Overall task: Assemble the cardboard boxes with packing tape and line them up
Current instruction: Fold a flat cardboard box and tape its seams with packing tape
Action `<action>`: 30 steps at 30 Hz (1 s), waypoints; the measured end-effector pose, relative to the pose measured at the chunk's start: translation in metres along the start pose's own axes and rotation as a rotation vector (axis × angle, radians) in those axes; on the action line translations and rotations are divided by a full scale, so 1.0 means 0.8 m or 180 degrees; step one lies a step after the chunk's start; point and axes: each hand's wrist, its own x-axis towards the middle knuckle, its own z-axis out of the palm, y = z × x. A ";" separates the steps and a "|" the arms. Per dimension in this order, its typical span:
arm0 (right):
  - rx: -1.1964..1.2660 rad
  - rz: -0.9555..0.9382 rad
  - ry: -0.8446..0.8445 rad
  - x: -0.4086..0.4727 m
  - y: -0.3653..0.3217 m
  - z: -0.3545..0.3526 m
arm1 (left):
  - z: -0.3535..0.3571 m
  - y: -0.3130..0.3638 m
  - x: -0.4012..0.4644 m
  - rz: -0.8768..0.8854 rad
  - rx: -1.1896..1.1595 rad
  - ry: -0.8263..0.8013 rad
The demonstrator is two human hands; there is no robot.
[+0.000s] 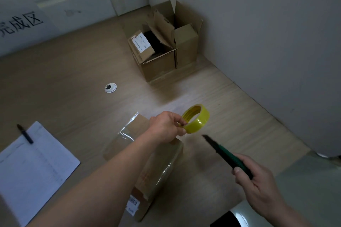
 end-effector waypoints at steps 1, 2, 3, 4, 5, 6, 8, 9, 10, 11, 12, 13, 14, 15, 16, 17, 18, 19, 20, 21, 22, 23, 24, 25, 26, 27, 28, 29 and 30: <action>-0.0076 -0.0090 -0.0074 0.002 -0.004 -0.001 | 0.000 0.001 0.000 -0.0003 -0.0007 0.0004; -0.0161 -0.0137 -0.0124 0.006 -0.006 -0.001 | 0.000 0.001 0.002 0.0002 -0.0004 0.0013; -0.0243 -0.0156 -0.0163 0.009 -0.009 -0.001 | 0.000 0.001 0.003 0.0000 -0.0002 0.0019; -0.0344 -0.0171 -0.0203 0.014 -0.010 0.000 | 0.000 0.001 0.003 -0.0006 -0.0001 0.0017; -0.0433 -0.0204 -0.0256 0.017 -0.010 0.002 | 0.000 0.000 0.004 -0.0016 0.0000 0.0016; -0.0511 -0.0231 -0.0321 0.021 -0.010 0.004 | 0.000 -0.001 0.005 -0.0017 -0.0002 0.0010; -0.0610 -0.0237 -0.0435 0.027 -0.009 0.007 | 0.002 -0.002 0.005 -0.0006 -0.0044 -0.0004; -0.0640 -0.0239 -0.0474 0.030 -0.008 0.009 | 0.002 -0.002 0.005 -0.0004 -0.0067 0.0000; -0.0658 -0.0244 -0.0512 0.033 -0.009 0.011 | 0.002 -0.002 0.005 -0.0007 -0.0068 0.0003; -0.0661 -0.0255 -0.0541 0.035 -0.010 0.012 | 0.001 -0.003 0.005 -0.0012 -0.0035 0.0004; -0.0658 -0.0254 -0.0576 0.037 -0.012 0.014 | 0.001 -0.003 0.004 -0.0017 0.0006 0.0004; -0.0654 -0.0256 -0.0601 0.039 -0.013 0.015 | 0.000 -0.003 0.004 -0.0024 0.0027 -0.0001; -0.0665 -0.0257 -0.0616 0.040 -0.014 0.016 | 0.000 -0.002 0.004 -0.0029 0.0029 -0.0011; -0.0675 -0.0263 -0.0636 0.042 -0.015 0.017 | 0.000 -0.001 0.003 -0.0033 0.0023 -0.0018; -0.0690 -0.0259 -0.0672 0.044 -0.017 0.018 | 0.000 -0.001 0.003 -0.0035 0.0019 -0.0018; -0.0715 -0.0270 -0.0713 0.046 -0.018 0.019 | 0.000 0.000 0.002 -0.0037 0.0020 -0.0008; -0.0769 -0.0288 -0.0748 0.048 -0.021 0.020 | 0.000 0.000 0.002 -0.0043 0.0027 0.0007; -0.0831 -0.0310 -0.0774 0.050 -0.023 0.020 | 0.000 0.000 0.001 -0.0050 0.0043 0.0022; -0.0888 -0.0312 -0.0800 0.053 -0.026 0.020 | 0.001 0.001 0.001 -0.0055 0.0065 0.0039; -0.0929 -0.0306 -0.0831 0.055 -0.029 0.019 | 0.001 0.002 0.001 -0.0057 0.0086 0.0051; -0.0971 -0.0297 -0.0864 0.058 -0.031 0.018 | 0.002 0.003 0.001 -0.0059 0.0107 0.0052; -0.1015 -0.0305 -0.0895 0.060 -0.034 0.016 | 0.002 0.005 0.002 -0.0056 0.0124 0.0052; -0.1057 -0.0316 -0.0932 0.063 -0.036 0.014 | 0.002 0.006 0.002 -0.0058 0.0127 0.0055; -0.1085 -0.0322 -0.0971 0.065 -0.039 0.011 | 0.001 0.007 0.002 -0.0054 0.0116 0.0065; -0.1100 -0.0308 -0.1005 0.067 -0.041 0.009 | 0.001 0.007 0.002 -0.0047 0.0103 0.0075; -0.1097 -0.0281 -0.1031 0.069 -0.043 0.006 | 0.001 0.007 0.001 -0.0037 0.0085 0.0077; -0.1084 -0.0246 -0.1045 0.070 -0.045 0.004 | 0.002 0.005 0.001 -0.0032 0.0046 0.0079; -0.1075 -0.0206 -0.1058 0.070 -0.047 0.002 | 0.002 0.004 0.001 -0.0032 0.0001 0.0073; -0.1080 -0.0179 -0.1072 0.071 -0.050 0.000 | 0.002 0.004 0.000 -0.0033 -0.0033 0.0060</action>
